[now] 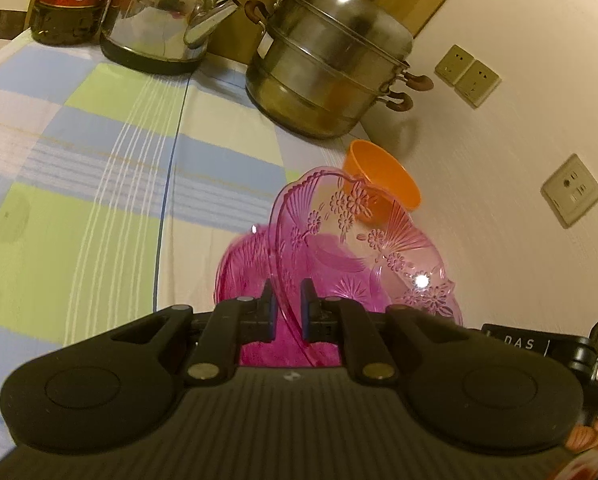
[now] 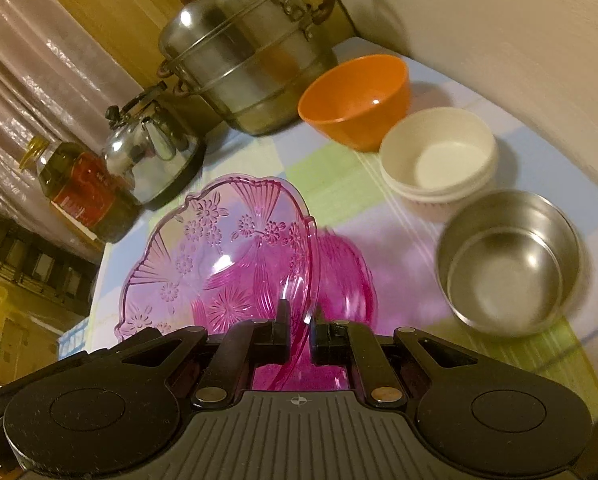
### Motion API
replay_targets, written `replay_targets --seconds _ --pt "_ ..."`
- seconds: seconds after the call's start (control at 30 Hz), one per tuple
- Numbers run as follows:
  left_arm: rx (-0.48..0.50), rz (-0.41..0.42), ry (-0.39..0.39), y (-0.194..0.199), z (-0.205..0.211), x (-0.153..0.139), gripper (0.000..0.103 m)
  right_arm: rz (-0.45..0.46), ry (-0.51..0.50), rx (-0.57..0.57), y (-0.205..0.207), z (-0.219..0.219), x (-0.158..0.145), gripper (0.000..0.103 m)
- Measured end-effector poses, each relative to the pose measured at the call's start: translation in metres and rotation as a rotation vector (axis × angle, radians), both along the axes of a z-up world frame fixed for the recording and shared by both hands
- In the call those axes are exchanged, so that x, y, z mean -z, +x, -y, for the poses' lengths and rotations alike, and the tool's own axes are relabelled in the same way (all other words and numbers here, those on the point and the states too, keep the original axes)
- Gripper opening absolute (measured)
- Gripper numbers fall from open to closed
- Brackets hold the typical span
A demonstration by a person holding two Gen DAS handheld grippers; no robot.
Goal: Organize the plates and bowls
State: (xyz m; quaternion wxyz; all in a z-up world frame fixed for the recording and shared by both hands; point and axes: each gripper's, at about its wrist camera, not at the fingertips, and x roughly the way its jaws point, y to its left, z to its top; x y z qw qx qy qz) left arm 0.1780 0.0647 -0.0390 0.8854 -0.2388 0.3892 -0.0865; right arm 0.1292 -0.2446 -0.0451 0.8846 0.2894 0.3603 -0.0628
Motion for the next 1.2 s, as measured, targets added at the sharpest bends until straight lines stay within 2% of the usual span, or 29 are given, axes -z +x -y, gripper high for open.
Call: replay_targets --seconds 0.33,0.57,1.2 --pt "-0.005 -0.034 0.006 -0.050 0.011 0.002 0.010 -0.032 -0.012 0.002 -0.048 -0.012 -0.005 0.008" --pt "-0.015 -0.048 0.018 -0.072 0.011 0.003 0.009 -0.060 -0.006 -0.021 -0.069 -0.022 0.000 0.009" --pt "-0.013 -0.052 0.013 -0.075 0.011 0.009 0.010 -0.056 -0.015 -0.019 -0.076 -0.024 0.002 0.009"
